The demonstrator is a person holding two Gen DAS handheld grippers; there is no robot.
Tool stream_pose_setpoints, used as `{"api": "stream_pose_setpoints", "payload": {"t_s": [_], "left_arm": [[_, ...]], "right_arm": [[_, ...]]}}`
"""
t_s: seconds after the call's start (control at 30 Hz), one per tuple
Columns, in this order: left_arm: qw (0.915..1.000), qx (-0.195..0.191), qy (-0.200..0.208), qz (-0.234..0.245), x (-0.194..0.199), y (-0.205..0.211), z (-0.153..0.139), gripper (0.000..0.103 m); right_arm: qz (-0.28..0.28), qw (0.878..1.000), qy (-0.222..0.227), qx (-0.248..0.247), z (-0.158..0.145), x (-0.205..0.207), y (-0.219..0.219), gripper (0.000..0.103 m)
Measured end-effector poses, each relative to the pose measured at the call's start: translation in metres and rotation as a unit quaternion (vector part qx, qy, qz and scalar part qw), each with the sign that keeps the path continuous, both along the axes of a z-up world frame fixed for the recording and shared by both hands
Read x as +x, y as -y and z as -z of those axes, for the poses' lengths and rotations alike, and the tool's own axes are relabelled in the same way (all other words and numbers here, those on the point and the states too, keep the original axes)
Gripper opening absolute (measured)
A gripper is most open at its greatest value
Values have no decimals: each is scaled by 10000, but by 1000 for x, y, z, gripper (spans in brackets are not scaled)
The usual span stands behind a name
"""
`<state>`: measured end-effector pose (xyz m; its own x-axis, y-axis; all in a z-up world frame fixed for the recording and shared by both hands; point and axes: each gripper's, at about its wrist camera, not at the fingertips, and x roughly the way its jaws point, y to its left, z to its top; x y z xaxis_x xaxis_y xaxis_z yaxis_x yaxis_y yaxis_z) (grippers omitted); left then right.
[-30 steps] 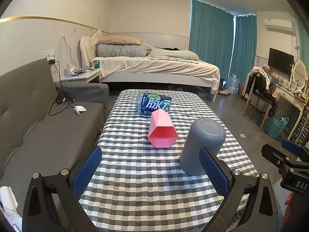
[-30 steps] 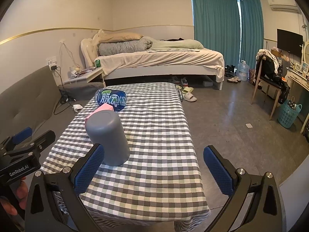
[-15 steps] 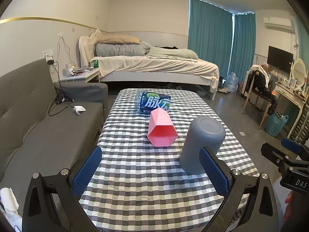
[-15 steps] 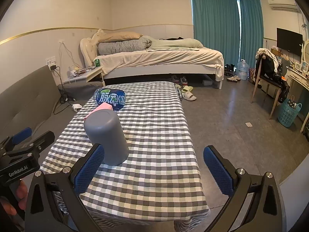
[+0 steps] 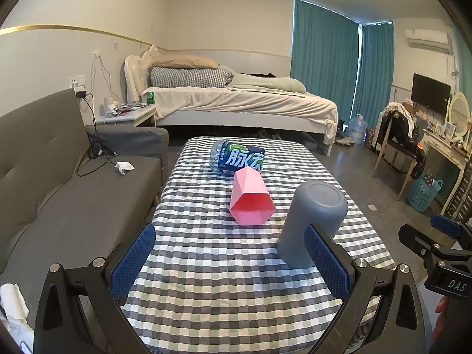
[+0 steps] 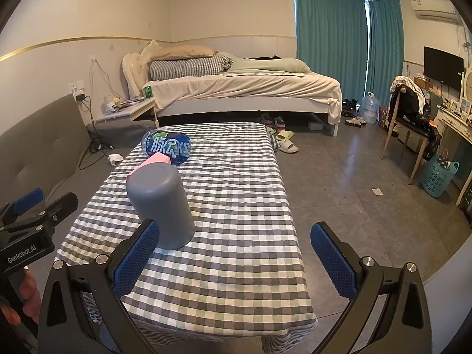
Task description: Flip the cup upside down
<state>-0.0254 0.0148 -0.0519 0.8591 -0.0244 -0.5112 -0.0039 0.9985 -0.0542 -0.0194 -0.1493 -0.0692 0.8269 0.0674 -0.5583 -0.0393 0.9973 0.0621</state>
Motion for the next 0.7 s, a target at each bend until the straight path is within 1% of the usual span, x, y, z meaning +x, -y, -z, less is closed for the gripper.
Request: {"api": "stream_pose_setpoints", "payload": {"t_s": [0.7], "left_arm": [[10000, 13, -6, -8, 0, -1, 0, 103]], "right_arm": [[1, 10000, -25, 1, 0, 0, -1, 103]]}}
